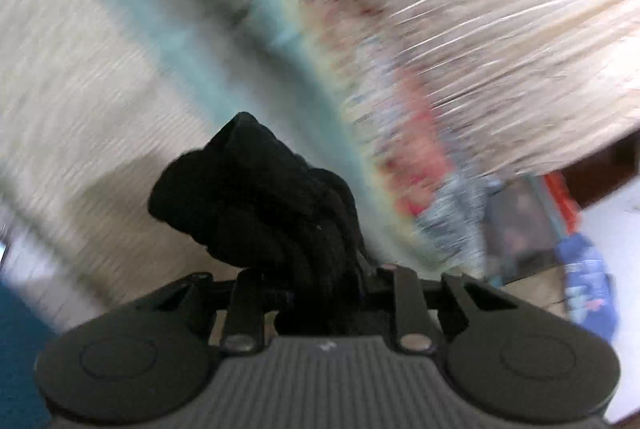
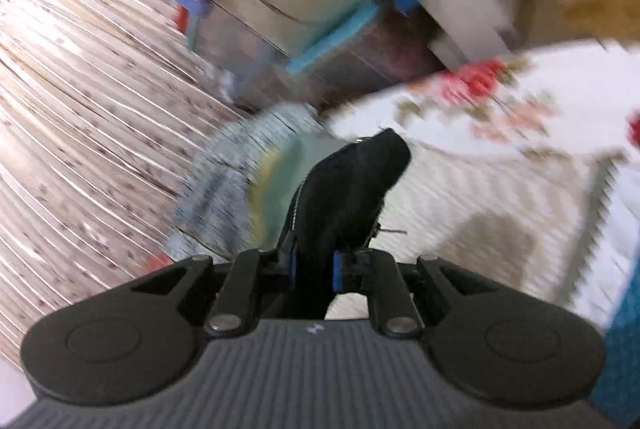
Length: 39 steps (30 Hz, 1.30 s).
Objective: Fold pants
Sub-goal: 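Lift the waistband with the right gripper while the left gripper lifts the leg end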
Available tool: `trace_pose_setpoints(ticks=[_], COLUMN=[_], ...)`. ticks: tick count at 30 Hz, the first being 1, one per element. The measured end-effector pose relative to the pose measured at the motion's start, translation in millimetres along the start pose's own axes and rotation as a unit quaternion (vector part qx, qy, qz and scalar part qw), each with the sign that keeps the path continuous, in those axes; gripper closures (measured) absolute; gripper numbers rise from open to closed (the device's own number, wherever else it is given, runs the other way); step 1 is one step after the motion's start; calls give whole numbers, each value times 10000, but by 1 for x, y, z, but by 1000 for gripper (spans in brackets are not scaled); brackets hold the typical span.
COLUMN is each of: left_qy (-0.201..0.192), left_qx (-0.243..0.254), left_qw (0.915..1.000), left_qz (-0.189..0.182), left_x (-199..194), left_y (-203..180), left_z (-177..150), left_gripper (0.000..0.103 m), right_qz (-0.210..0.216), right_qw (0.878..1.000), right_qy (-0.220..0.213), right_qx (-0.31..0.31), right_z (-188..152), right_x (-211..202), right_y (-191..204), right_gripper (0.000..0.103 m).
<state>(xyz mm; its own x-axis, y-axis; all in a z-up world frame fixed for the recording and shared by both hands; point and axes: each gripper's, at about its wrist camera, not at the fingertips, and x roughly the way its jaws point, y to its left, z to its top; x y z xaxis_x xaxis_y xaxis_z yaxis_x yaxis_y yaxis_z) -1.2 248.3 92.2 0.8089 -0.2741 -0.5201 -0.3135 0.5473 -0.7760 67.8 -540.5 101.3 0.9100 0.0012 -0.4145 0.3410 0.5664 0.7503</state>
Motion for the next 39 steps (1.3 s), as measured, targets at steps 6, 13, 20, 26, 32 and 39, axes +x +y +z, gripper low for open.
trace_pose_setpoints(ticks=[6, 13, 20, 26, 32, 39], left_qy=[664, 532, 581, 444, 442, 883], left_qx=[-455, -355, -341, -55, 434, 907], left_qw=[9899, 9908, 9917, 9974, 9975, 9917], left_qz=[1165, 1196, 1093, 564, 348, 220], left_x=[51, 32, 8, -35, -36, 18], left_y=[98, 90, 85, 73, 33, -9], left_z=[-60, -65, -83, -108, -107, -122], left_gripper=[78, 63, 47, 49, 47, 47], right_qz=[-1289, -893, -355, -498, -139, 642], right_qw=[9883, 9898, 9869, 9878, 9976, 9113], right_qy=[685, 706, 630, 822, 669, 993], right_qx=[452, 860, 1441, 1224, -61, -3944], right_z=[-54, -49, -41, -35, -38, -142], right_x=[21, 17, 23, 27, 8, -23], right_y=[-95, -106, -118, -124, -64, 95], right_gripper=[86, 68, 46, 78, 82, 82])
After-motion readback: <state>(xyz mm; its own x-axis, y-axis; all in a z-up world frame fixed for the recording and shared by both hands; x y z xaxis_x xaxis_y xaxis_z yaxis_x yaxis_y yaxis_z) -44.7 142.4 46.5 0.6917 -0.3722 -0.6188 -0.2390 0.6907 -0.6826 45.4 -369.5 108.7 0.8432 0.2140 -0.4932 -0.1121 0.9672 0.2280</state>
